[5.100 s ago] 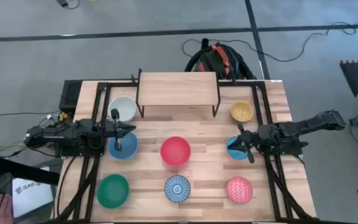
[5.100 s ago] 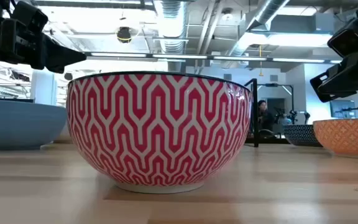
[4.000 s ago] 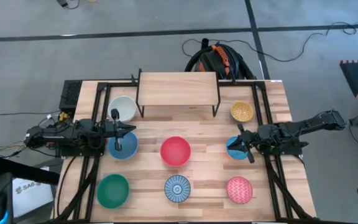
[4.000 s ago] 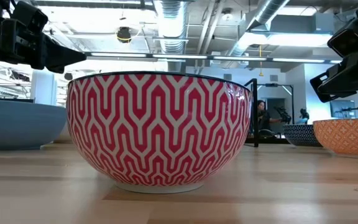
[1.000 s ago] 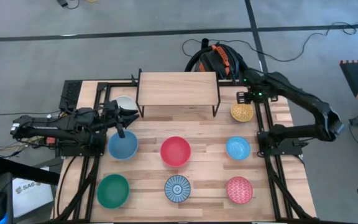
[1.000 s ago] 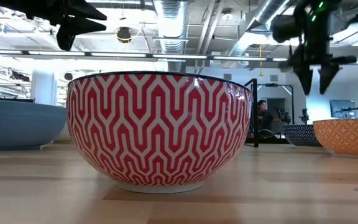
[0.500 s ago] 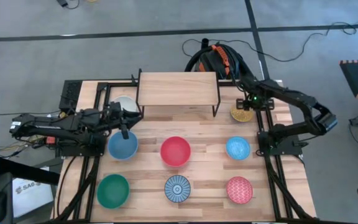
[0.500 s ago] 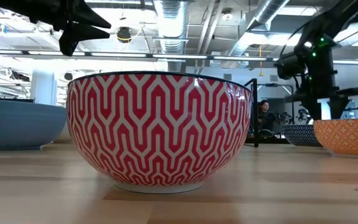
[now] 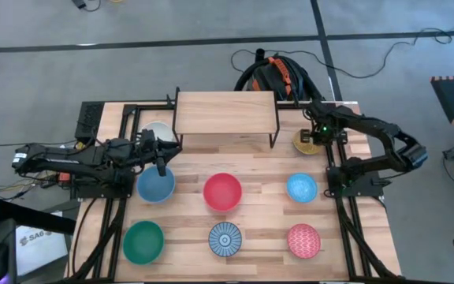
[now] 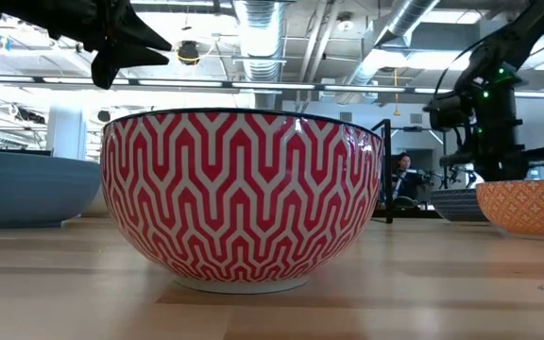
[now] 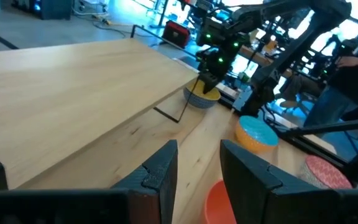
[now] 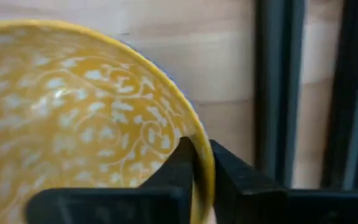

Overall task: Place and stack bowls onto a shelf
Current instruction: Put the yellow bowl on the shelf

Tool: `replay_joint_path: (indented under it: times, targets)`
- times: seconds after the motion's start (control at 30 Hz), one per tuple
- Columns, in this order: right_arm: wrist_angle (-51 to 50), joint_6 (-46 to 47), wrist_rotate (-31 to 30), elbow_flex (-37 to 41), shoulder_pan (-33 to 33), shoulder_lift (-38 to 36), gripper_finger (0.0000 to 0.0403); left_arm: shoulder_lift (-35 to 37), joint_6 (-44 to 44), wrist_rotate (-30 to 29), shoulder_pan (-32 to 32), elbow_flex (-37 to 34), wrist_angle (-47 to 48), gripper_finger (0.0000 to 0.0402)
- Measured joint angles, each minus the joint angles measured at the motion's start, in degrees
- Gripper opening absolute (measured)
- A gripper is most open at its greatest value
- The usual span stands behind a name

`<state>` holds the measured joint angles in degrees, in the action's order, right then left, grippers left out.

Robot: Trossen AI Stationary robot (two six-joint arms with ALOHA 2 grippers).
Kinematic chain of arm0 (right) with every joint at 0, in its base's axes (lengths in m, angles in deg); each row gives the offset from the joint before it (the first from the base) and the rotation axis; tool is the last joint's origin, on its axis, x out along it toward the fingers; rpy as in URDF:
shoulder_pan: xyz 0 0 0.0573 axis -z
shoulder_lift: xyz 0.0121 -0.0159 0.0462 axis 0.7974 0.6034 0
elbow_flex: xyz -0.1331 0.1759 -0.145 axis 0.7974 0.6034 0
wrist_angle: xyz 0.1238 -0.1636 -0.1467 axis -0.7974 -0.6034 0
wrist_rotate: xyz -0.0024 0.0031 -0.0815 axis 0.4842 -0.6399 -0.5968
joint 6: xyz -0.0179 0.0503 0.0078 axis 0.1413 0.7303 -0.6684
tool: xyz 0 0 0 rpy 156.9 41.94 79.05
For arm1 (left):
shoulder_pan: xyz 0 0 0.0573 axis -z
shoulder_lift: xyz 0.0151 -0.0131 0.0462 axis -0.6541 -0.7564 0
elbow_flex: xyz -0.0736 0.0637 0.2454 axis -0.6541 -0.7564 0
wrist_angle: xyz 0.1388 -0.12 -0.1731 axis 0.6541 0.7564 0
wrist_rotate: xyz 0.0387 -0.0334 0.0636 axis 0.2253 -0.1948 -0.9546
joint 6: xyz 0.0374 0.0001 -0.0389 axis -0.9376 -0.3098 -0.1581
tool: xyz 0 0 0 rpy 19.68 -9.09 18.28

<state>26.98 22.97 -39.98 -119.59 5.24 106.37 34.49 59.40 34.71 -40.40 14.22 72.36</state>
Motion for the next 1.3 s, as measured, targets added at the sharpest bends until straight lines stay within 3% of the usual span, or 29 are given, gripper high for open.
replay_joint_path:
  times: [0.3,0.5,0.73,0.93,1.07,1.3]
  targets:
    - [-0.48,5.46,-7.60,-2.37,0.00,-12.11,0.0039,0.14,2.75,-0.09,0.04,0.00,-0.37,0.0105]
    - [-2.63,5.01,-7.08,-6.36,1.79,-16.78,0.0039,0.11,2.84,-0.13,0.08,0.00,-0.25,0.0105]
    - [-2.95,4.23,-6.26,-17.92,0.89,-16.31,0.0039,0.11,2.56,-2.25,0.07,0.00,-0.30,0.0105]
    - [-6.50,6.50,-5.52,-30.70,-0.99,-10.67,0.0039,0.11,2.26,-4.50,0.07,0.00,-0.40,0.0105]
    - [-9.38,6.36,-6.21,-31.08,-2.83,-9.41,0.0039,0.11,0.33,-5.55,0.07,0.00,-0.42,0.0105]
    - [-0.79,8.95,-3.81,-32.89,-8.53,-8.53,0.0039,0.11,-0.44,-5.66,0.07,0.00,-0.37,0.0105]
